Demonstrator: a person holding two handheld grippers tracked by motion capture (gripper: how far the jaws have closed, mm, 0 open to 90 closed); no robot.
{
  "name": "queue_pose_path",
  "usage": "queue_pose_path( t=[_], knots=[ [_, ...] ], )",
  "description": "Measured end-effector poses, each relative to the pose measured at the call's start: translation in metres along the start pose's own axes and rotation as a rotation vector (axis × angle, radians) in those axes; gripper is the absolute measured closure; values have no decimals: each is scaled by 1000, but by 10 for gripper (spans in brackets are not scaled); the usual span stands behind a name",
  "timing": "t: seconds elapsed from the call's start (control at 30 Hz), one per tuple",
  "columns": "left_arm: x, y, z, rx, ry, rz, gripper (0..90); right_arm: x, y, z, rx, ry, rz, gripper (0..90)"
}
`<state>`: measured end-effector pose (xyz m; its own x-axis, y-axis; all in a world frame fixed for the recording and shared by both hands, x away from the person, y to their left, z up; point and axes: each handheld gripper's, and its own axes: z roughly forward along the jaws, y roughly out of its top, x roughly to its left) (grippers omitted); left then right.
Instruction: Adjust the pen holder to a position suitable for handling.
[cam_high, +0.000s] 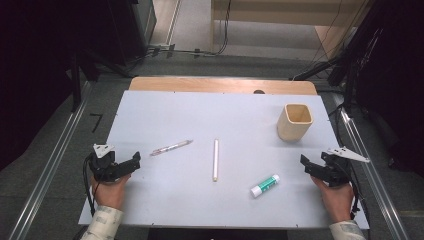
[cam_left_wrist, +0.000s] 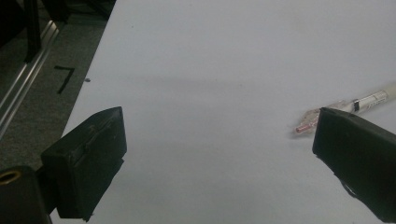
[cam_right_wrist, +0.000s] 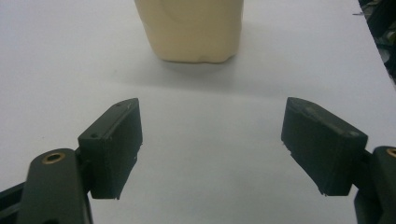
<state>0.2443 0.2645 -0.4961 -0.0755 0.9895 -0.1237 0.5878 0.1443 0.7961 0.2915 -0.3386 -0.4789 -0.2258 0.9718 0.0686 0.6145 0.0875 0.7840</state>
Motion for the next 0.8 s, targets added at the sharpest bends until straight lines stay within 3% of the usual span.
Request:
queue_pose_path(
  t=[0.33, 0.8],
  knots=[
    [0, 0, 0, -1, 1, 1, 35, -1, 16, 0, -41, -4, 4, 190],
    [0, 0, 0, 0, -1, 0, 35, -4, 34, 8, -57, -9, 13, 192]
  ],
)
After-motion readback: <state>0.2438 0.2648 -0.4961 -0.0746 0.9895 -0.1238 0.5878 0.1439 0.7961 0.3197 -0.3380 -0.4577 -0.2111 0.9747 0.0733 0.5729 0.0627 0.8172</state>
